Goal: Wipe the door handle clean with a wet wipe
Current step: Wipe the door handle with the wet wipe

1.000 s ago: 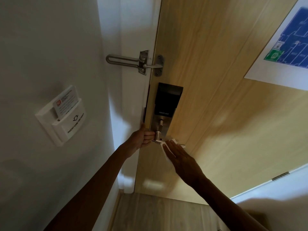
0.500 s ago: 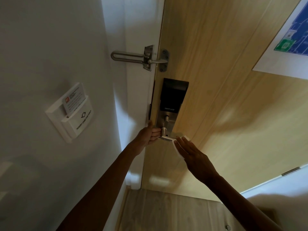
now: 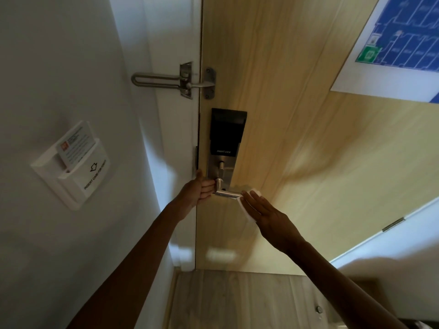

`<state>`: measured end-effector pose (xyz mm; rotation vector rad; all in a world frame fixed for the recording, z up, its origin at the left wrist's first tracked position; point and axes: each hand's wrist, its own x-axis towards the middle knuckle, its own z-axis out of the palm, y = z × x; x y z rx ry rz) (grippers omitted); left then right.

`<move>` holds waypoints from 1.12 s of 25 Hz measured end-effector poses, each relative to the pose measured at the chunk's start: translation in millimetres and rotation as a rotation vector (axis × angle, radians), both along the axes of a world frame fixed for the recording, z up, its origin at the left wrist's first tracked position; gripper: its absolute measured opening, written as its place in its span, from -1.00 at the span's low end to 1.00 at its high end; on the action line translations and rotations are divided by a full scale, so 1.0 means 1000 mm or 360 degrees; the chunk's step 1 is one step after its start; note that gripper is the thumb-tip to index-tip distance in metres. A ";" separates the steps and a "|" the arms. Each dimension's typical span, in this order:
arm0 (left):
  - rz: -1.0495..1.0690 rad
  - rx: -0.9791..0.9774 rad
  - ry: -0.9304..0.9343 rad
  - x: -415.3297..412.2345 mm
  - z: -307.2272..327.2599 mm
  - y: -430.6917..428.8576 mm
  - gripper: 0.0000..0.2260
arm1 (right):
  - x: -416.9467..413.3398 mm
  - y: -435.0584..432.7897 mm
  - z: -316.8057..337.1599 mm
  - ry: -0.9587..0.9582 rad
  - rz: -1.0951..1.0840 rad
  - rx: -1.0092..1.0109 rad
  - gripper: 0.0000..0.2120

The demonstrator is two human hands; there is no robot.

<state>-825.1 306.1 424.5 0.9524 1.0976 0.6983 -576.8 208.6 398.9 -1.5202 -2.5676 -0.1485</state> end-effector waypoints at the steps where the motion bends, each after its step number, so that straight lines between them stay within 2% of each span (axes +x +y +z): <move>1: 0.0000 -0.0006 0.0000 0.000 0.001 0.000 -0.40 | 0.006 -0.001 0.001 -0.0004 -0.0003 -0.0010 -0.19; 10: -0.0001 -0.0025 -0.0006 0.003 0.008 -0.004 -0.42 | -0.002 -0.005 -0.001 0.0299 -0.0204 -0.0027 -0.27; 14: -0.0028 -0.0018 -0.0039 0.001 0.009 -0.005 -0.42 | -0.013 -0.007 -0.002 0.0977 -0.0305 -0.0121 -0.50; 16: -0.0043 -0.0024 -0.0034 0.000 0.011 -0.005 -0.42 | -0.022 0.000 0.005 0.1223 -0.0387 -0.0144 -0.56; 22: -0.0017 -0.0028 -0.0044 0.001 0.012 -0.006 -0.42 | -0.034 -0.005 0.004 0.1635 -0.0586 -0.0137 -0.63; 28: -0.0018 -0.0033 -0.0059 0.001 0.013 -0.008 -0.43 | -0.048 -0.003 0.010 0.2374 -0.0985 -0.0534 -0.67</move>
